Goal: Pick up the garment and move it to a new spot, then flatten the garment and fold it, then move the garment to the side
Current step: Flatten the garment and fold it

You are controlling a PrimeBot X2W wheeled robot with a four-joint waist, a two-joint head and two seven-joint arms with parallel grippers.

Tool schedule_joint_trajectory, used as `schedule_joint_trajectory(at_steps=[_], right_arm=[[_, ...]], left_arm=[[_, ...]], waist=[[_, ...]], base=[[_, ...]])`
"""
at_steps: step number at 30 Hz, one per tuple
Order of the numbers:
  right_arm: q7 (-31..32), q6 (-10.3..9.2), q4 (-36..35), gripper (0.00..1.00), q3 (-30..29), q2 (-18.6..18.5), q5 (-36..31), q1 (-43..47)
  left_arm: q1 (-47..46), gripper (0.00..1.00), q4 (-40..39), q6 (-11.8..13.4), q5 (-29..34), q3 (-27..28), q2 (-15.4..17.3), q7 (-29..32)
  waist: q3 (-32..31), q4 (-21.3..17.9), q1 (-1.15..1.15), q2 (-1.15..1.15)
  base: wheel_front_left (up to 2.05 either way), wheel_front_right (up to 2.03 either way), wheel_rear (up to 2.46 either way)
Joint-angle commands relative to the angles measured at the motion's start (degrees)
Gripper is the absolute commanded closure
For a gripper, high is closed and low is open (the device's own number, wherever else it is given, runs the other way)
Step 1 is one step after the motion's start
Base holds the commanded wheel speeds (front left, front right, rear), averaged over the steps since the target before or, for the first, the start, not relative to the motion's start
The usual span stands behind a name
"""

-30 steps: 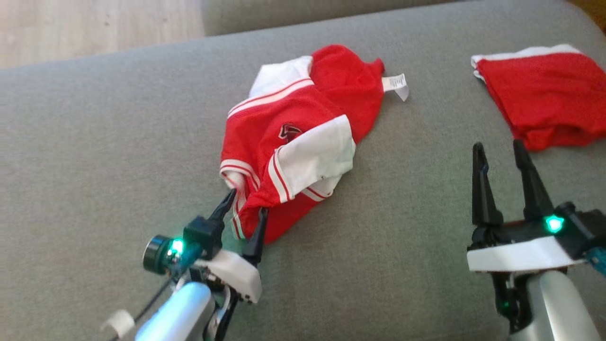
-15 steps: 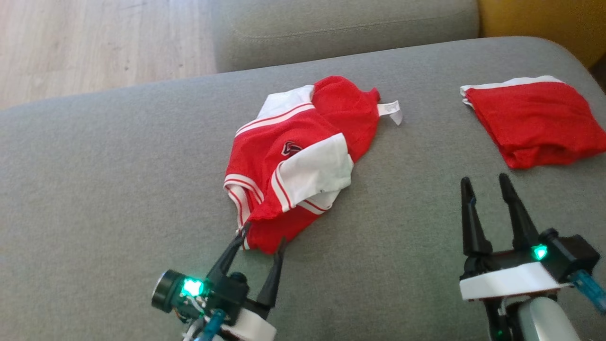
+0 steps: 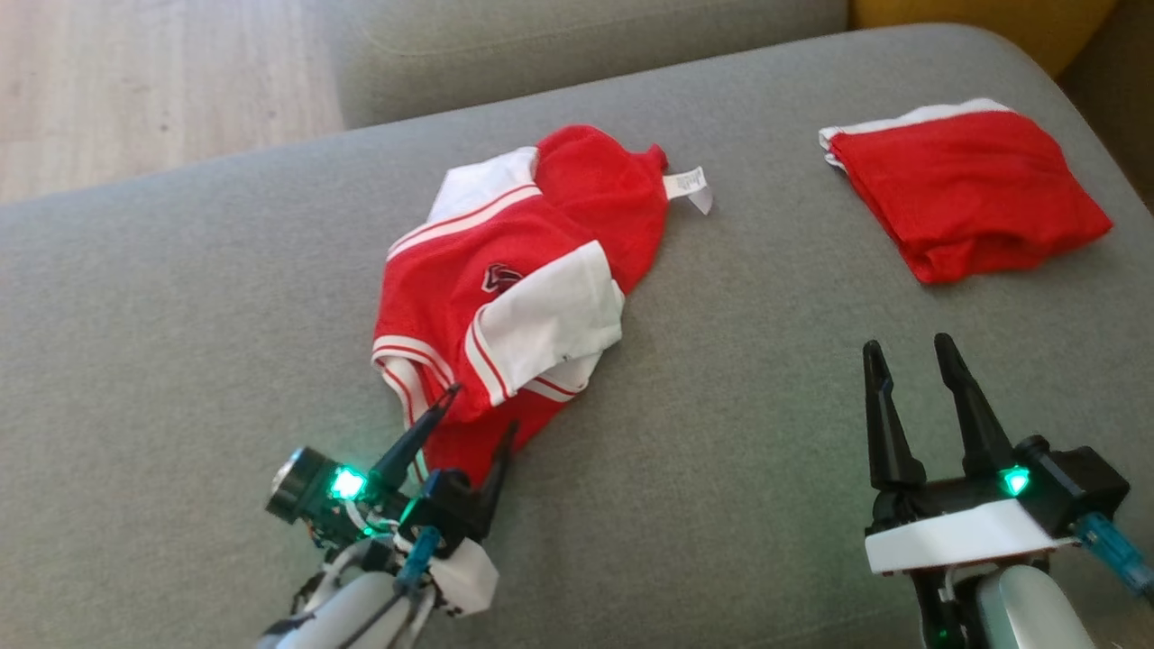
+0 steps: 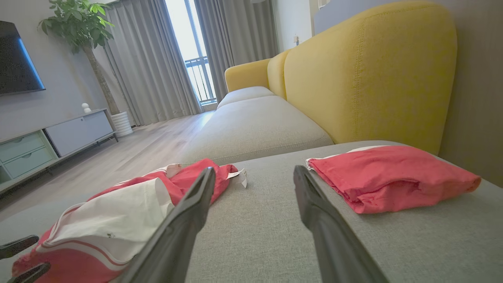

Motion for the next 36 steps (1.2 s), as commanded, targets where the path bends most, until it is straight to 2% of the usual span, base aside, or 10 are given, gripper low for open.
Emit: schedule_joint_trajectory(at_steps=[1,2,3,4,5,9,16,24,31,36], right_arm=[[-0.37,-0.05,-1.71,0.0,1.41,-0.07,0.44,-1.84],[-0.37,-0.05,-1.72,0.0,1.43,-0.11,0.46,-1.97],[-0.37,-0.05,-1.72,0.0,1.41,-0.15,0.45,-2.08],[-0.37,-0.05,-1.72,0.0,1.34,-0.18,0.42,-2.15],[-0.37,-0.05,-1.7,0.0,1.26,-0.21,0.39,-2.18],[-0.37,-0.05,-1.4,0.0,1.28,-0.31,0.28,-2.09],[-0.37,-0.05,-0.82,0.0,1.85,-0.21,0.29,-1.9],[-0.37,-0.05,-1.41,0.0,2.56,-0.48,0.42,-2.77],[-0.37,-0.05,-2.01,0.0,1.7,-0.22,0.52,-3.09],[-0.37,-0.05,-2.11,0.0,0.78,0.25,0.46,-2.61]], left_arm=[[-3.53,0.0,0.0,-0.42,0.69,1.44,1.29,-0.6],[-4.04,0.0,0.98,-0.64,0.61,1.5,1.15,-0.98],[-4.6,0.23,1.83,-0.67,0.72,1.54,1.03,-1.49],[-5.12,0.76,2.48,-0.66,0.85,1.57,0.88,-2.06],[-5.5,1.0,3.07,-0.76,0.81,1.63,0.65,-2.5],[-7.28,1.0,3.15,-2.62,0.35,1.46,-0.51,-3.88],[-13.28,1.0,-2.94,-9.42,-4.64,4.3,-2.19,-4.49],[-32.73,1.0,-9.6,-18.85,-9.06,8.68,-0.84,2.6],[-50.1,1.0,-8.54,-21.06,-11.51,12.35,-1.67,7.02],[-49.34,1.0,-6.98,-20.11,-14.48,15.14,-0.37,7.94]], waist=[[0.69,-0.7,0.0,0.0],[0.9,-0.92,0.0,0.0],[1.04,-1.09,0.0,0.0],[1.1,-1.26,0.0,0.0],[1.09,-1.42,0.0,0.0],[0.53,-2.14,0.0,0.0],[-0.96,-3.33,0.0,0.0],[-0.53,-5.98,0.0,0.0],[0.54,-6.96,0.0,0.0],[0.55,-5.65,0.0,0.0]], base=[[0.0,0.0,0.0],[0.0,0.0,0.0],[0.0,0.0,0.0],[0.0,0.0,0.0],[0.0,0.0,0.0],[0.0,0.0,0.0],[0.0,0.0,0.0],[0.0,0.0,0.0],[0.0,0.0,0.0],[0.0,0.0,0.0]])
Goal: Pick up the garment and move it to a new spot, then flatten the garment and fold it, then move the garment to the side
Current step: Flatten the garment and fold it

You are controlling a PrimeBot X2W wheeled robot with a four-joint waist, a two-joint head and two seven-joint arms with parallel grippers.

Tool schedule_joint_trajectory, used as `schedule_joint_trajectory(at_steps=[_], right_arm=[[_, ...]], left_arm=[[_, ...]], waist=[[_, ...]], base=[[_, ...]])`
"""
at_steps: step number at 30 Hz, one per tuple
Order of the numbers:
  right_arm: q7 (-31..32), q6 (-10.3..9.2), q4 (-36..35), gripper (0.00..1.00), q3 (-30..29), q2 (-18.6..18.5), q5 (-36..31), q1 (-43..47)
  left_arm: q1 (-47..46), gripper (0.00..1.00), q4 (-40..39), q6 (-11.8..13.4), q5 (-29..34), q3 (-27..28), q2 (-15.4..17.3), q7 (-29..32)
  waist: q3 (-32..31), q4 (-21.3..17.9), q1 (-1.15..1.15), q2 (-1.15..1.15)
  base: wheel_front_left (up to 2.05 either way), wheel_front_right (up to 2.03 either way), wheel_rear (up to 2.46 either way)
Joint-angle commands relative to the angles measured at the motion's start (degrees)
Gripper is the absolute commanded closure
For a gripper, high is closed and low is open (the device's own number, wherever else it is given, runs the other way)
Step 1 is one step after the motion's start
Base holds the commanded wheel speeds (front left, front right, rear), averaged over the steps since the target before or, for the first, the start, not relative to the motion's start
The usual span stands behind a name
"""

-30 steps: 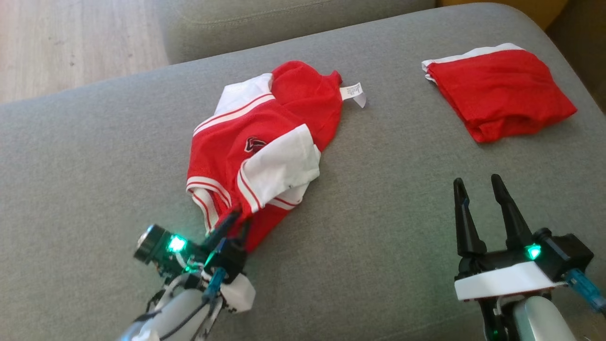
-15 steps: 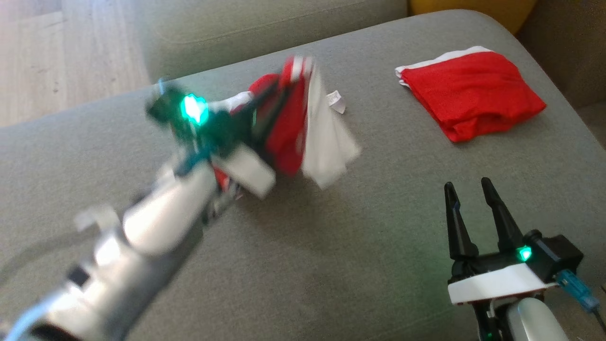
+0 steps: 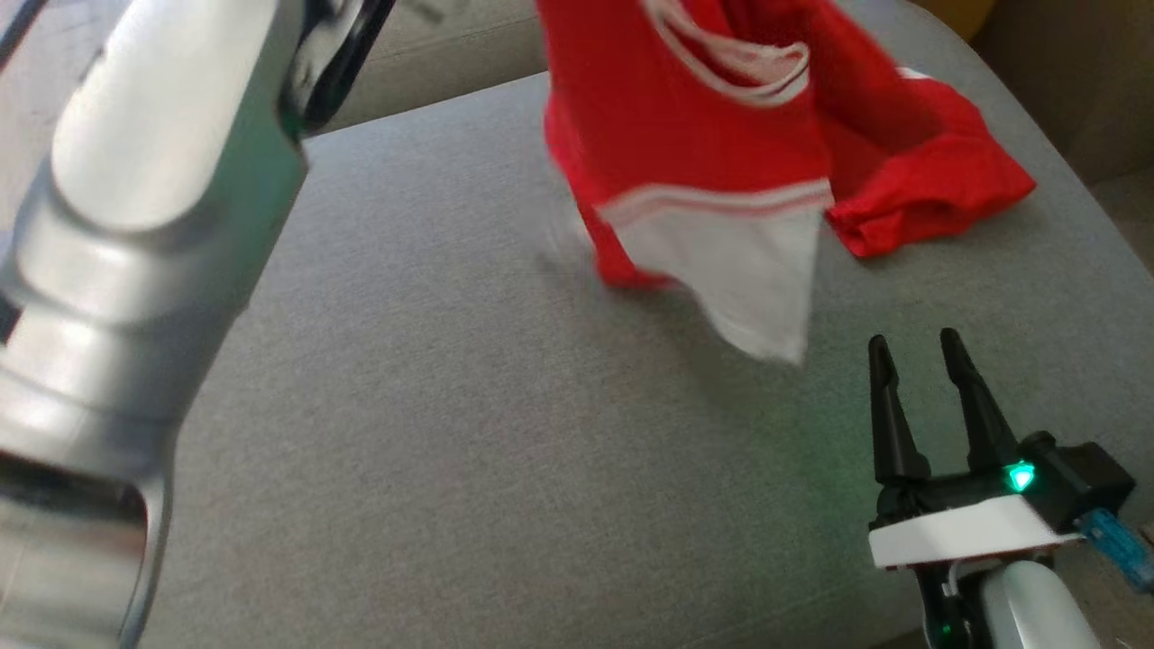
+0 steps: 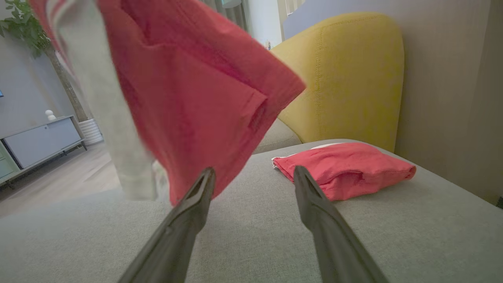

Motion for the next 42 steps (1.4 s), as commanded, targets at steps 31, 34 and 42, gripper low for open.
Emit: schedule_joint_trajectory(at_steps=[31,34,42], right_arm=[[-0.37,-0.05,-3.48,0.0,-0.43,-1.44,-0.45,-1.54],[-0.37,-0.05,-3.9,0.0,-0.64,-1.72,-0.7,-1.93],[-0.37,-0.05,-4.66,0.0,-0.27,-2.54,-1.11,-3.79]], left_arm=[[48.01,0.0,-2.96,14.98,-6.83,4.81,10.19,-8.81],[41.64,0.0,-5.07,16.81,0.02,0.73,11.55,-3.95],[30.49,0.0,4.49,17.12,4.52,-4.29,6.04,4.99]], waist=[[5.2,11.78,0.0,0.0],[7.69,11.62,0.0,0.0],[12.15,11.31,0.0,0.0]], base=[[0.0,0.0,0.0],[0.0,0.0,0.0],[0.0,0.0,0.0]])
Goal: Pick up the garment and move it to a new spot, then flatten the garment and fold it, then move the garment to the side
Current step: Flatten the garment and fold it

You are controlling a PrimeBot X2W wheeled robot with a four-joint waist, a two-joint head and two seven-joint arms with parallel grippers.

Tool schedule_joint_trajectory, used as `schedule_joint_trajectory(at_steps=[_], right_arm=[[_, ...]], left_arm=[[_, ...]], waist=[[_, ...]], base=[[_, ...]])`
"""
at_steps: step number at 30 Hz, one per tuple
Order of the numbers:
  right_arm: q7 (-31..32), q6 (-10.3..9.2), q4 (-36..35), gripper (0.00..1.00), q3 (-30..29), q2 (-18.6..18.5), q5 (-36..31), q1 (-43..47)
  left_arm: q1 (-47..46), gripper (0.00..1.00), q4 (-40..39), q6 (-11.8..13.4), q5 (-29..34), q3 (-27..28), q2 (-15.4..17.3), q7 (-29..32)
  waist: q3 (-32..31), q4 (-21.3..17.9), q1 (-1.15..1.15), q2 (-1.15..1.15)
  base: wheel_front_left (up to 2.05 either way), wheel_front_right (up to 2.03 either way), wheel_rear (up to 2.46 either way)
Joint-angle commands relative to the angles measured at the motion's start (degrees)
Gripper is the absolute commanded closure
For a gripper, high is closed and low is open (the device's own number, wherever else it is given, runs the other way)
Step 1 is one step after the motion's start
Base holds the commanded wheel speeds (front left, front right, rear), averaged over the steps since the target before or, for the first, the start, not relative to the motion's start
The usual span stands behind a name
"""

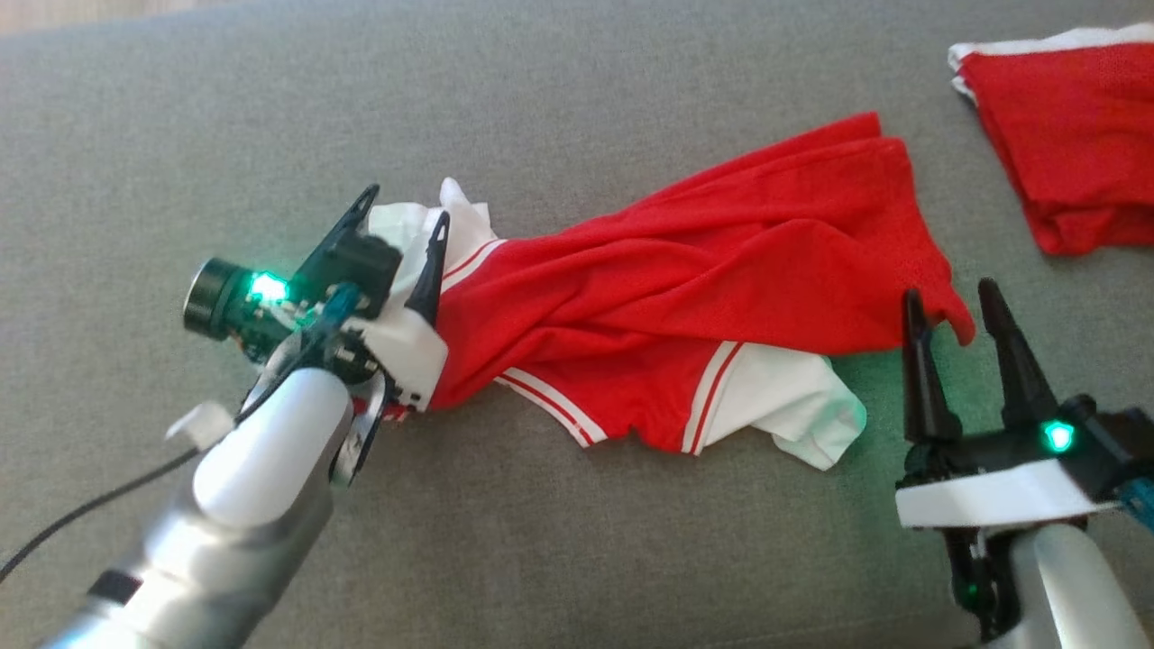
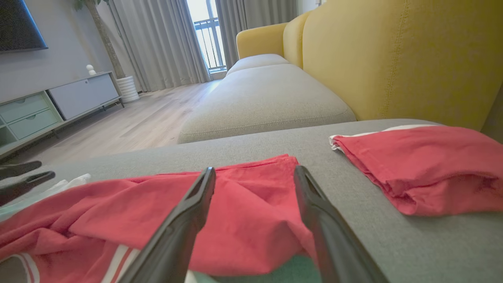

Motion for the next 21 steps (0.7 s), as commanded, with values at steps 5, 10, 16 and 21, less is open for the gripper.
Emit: schedule_joint_trajectory(at_steps=[5,10,16,21], right_arm=[[-0.37,-0.05,-2.02,0.0,1.32,-0.99,-0.58,-1.49],[-0.37,-0.05,-1.97,0.0,1.0,-0.83,-0.76,-1.06],[-0.37,-0.05,-1.44,0.0,1.47,-0.17,-0.8,-1.08],[-0.37,-0.05,-1.17,0.0,1.97,-0.21,-0.8,-1.19]], left_arm=[[-5.17,0.0,4.93,1.73,2.48,0.22,0.58,1.48],[-5.94,0.0,8.46,2.39,2.95,-0.29,0.09,1.09],[-6.23,0.2,9.61,1.7,2.89,-0.82,-0.09,-1.56],[-6.78,0.65,10.41,1.37,2.62,-1.1,-0.4,-1.91]], waist=[[1.1,-0.38,-0.01,0.0],[1.05,-0.1,-0.01,0.0],[0.5,0.28,-0.01,0.0],[0.4,0.27,-0.01,0.0]], base=[[0.0,0.0,0.0],[0.0,0.0,0.0],[0.0,0.0,0.0],[0.0,0.0,0.0]])
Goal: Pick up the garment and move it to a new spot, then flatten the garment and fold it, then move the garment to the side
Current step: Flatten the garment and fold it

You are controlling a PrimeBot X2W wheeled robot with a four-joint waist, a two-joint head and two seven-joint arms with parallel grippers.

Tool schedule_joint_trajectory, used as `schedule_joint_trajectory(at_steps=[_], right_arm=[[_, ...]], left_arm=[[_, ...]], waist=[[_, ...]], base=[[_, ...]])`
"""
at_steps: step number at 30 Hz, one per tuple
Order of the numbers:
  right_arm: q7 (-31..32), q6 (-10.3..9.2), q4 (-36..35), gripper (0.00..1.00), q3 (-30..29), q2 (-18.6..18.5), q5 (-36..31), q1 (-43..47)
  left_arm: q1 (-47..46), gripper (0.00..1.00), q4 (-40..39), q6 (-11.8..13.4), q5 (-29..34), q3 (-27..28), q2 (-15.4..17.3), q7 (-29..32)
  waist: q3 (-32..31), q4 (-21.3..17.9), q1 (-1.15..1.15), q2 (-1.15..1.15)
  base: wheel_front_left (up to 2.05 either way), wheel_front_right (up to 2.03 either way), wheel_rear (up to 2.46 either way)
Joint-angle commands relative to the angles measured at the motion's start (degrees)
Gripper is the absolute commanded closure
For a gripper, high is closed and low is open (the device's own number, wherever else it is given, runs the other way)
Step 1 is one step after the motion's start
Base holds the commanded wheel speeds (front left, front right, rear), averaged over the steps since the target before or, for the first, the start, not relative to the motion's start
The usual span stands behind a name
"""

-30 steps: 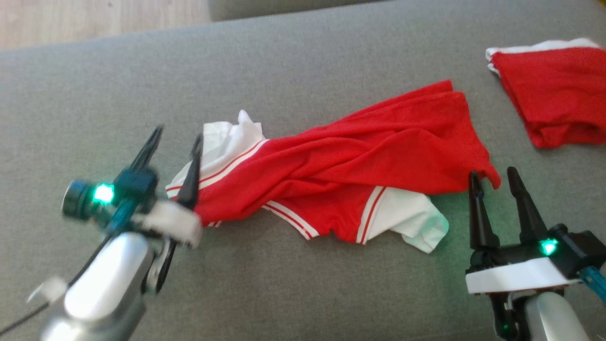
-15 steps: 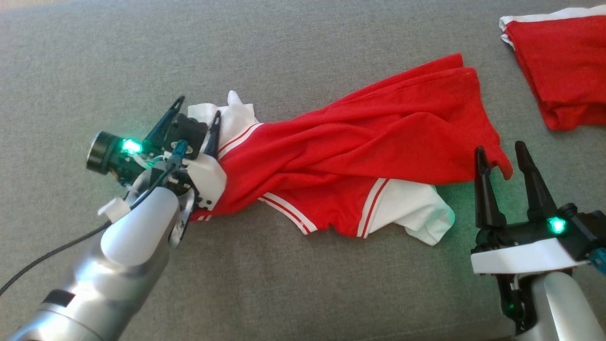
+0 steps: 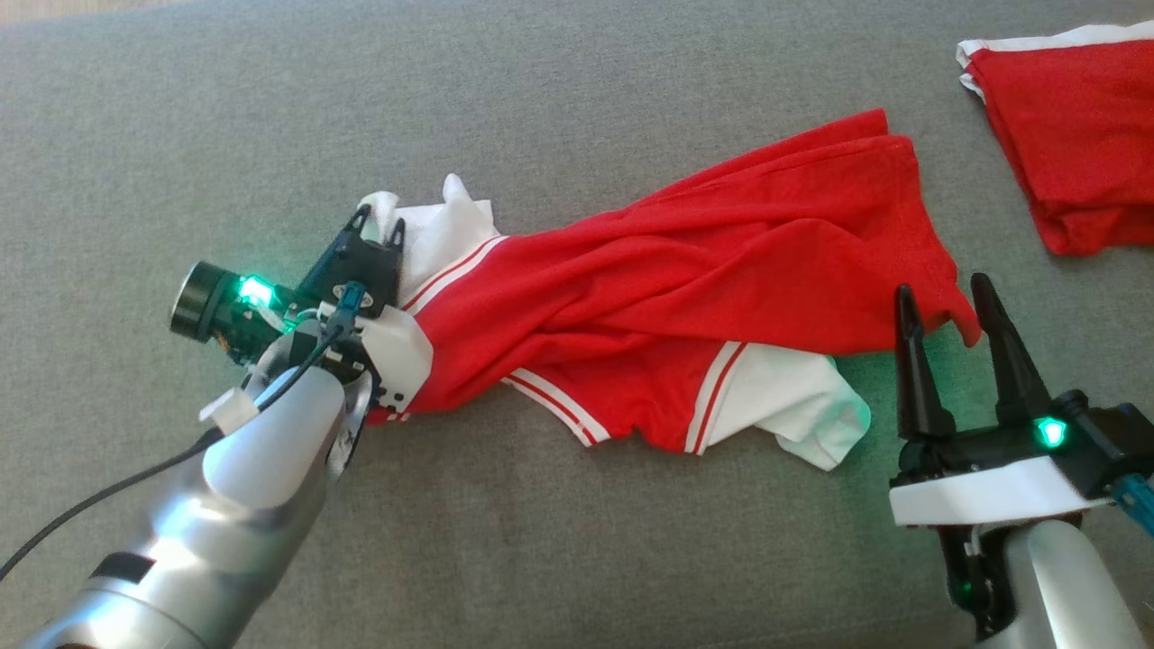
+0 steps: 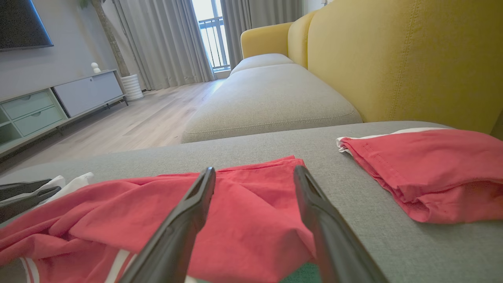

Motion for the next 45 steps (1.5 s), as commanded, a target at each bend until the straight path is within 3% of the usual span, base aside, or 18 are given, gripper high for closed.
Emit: schedule_joint_trajectory(at_steps=[1,2,11,17,23,31,45], right_arm=[[-0.37,-0.05,-1.28,0.0,1.57,-0.3,-0.3,-0.6],[-0.37,-0.05,-1.23,0.0,1.67,-0.4,-0.27,-0.63],[-0.37,-0.05,-0.67,0.0,1.72,-1.58,-0.47,-0.8],[0.54,-0.05,4.48,0.0,0.76,-4.44,-0.61,-4.9],[8.98,-0.05,10.39,0.0,-0.79,-6.69,1.24,-13.54],[20.86,-0.05,18.72,0.0,0.43,-11.27,4.95,-23.28],[21.11,-0.05,29.85,0.0,5.92,-12.58,9.47,-31.03]], left_arm=[[-3.5,0.89,-0.79,0.0,0.11,1.61,1.25,-0.82],[-3.67,1.0,-0.64,-0.01,0.1,1.59,1.23,-1.02],[-3.27,1.0,-3.58,-0.51,-3.13,4.6,2.28,-5.55],[0.42,1.0,-11.82,-0.46,-6.24,8.15,7.93,-6.57],[4.28,1.0,-18.61,0.87,-7.44,9.44,11.56,-5.82],[5.43,1.0,-22.41,1.97,-7.07,8.74,12.12,-5.15],[4.28,1.0,-22.93,1.41,-6.2,6.98,12.17,-4.89]], waist=[[-0.03,-0.1,0.0,0.0],[-0.04,-0.15,0.0,0.0],[-0.87,0.64,0.0,0.0],[-0.55,1.89,0.0,0.0],[0.47,3.18,0.0,0.0],[1.74,5.14,0.0,0.0],[3.32,6.87,0.0,0.0]], base=[[0.0,0.0,0.0],[0.0,0.0,0.0],[0.0,0.0,0.0],[0.0,0.0,0.0],[0.0,0.0,0.0],[0.0,0.0,0.0],[0.0,0.0,0.0]])
